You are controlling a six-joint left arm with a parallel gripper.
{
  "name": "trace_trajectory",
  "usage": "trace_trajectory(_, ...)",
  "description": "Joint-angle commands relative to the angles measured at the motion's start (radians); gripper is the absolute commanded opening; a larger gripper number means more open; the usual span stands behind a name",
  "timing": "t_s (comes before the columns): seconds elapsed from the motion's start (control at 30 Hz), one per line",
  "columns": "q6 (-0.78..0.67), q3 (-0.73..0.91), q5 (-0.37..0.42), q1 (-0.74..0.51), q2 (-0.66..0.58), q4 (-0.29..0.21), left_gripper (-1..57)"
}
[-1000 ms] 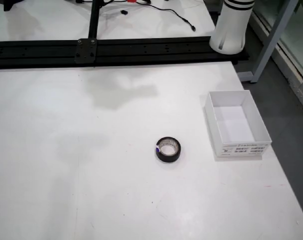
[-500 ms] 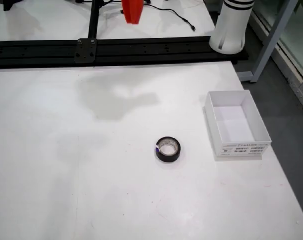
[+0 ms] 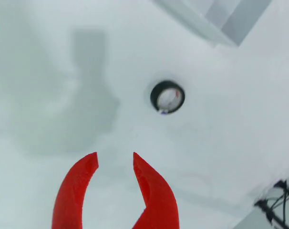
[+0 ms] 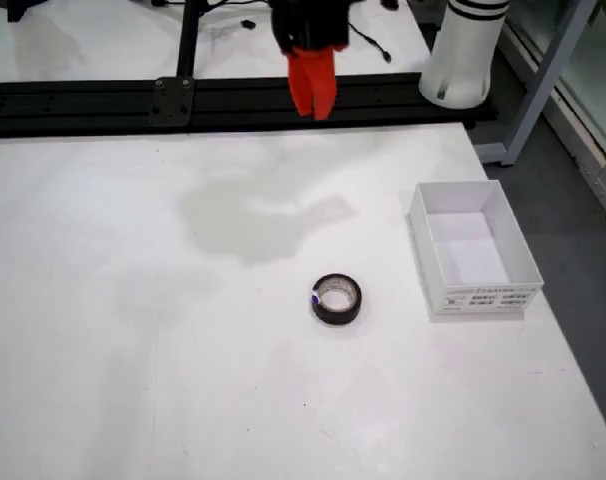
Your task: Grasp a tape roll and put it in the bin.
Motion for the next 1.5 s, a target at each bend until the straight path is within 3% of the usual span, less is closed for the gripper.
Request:
trace_trajectory(0.03,-0.027,0.104,-0.178,0.136,0.11,0.031,18.2)
trace_trajectory(0.13,-0.027,0.082,-0.255,0.13,0.157,0.057,18.4)
trace_trajectory(0.3,-0.025,0.009,-0.264,0.118,0.225,0.111,18.4)
trace_trajectory(0.7,0.005,-0.117,-0.27,0.124,0.395,0.102,20.0)
trace_trajectory(1.5,0.016,-0.205,-0.302,0.152,0.495,0.105,20.4)
